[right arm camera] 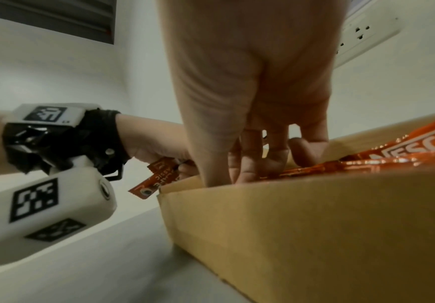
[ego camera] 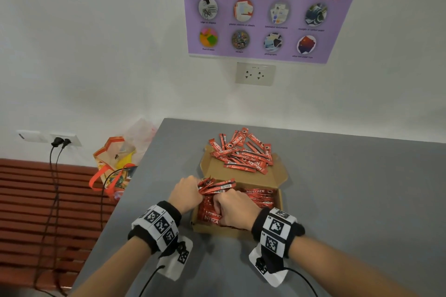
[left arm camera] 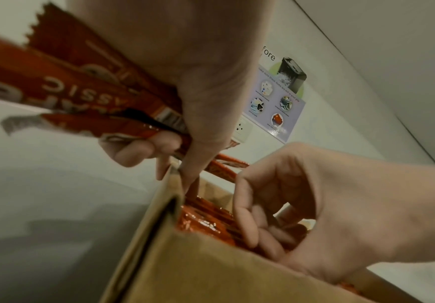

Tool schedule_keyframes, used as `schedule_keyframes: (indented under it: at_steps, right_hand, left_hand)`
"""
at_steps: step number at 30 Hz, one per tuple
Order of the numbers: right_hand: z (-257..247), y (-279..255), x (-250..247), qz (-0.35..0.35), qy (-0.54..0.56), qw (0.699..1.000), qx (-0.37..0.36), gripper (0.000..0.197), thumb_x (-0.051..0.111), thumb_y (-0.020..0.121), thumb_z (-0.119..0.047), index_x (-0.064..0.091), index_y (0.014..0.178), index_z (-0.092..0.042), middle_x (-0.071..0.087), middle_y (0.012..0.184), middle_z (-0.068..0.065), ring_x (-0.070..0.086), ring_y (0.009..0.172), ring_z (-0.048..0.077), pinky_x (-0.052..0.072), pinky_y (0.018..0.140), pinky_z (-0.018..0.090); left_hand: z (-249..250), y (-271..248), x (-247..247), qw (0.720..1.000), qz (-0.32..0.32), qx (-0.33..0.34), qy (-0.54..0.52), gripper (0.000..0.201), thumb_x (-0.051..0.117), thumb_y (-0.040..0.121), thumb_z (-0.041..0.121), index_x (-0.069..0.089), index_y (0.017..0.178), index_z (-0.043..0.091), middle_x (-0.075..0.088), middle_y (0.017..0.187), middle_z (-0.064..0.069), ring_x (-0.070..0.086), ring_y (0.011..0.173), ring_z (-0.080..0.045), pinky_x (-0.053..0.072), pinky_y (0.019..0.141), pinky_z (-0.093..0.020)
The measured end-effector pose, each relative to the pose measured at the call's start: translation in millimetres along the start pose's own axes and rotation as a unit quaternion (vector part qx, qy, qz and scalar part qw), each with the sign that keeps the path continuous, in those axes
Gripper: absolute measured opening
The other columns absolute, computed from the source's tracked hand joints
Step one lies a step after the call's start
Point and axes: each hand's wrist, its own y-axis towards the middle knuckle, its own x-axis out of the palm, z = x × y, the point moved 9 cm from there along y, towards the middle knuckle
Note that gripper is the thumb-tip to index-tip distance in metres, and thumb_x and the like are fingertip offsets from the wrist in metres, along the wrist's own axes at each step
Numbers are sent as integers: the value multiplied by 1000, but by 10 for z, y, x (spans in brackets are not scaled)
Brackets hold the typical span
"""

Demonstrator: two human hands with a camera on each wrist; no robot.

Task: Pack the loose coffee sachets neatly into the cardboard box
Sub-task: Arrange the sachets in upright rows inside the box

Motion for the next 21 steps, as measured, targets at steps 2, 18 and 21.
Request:
schedule_keyframes:
  at_steps: [2,18,21]
  right_hand:
    - [-1,-1,19,-1,-9,1000,-2,16,64,77,-7,51,76,-16,64,93,9,60,86,28,45,67,31]
    - [168,-69,-95,19,35,999,20,25,73,77,-36,55,70,-20,65,84,-3,61,81,17,47,71,28]
    - [340,-157,-417,143,82,985,55,22,65,82,-42,56,79,-22,58,82,-10,57,77,8,51,74,27]
  left_hand:
    - [4,-2,9,1000,-3,-2,-2,36,53,90,20,45,54,20,50,58,7,54,63,-17,40,61,-24]
    - [-2,-51,-179,998,41,11,-39,29,55,88,18,51,60,13,60,65,-3,60,64,-22,40,55,-26]
    - [5,-62,-267,997,61,17,-43,37,55,89,21,44,54,16,56,61,-2,59,63,-25,38,53,-27]
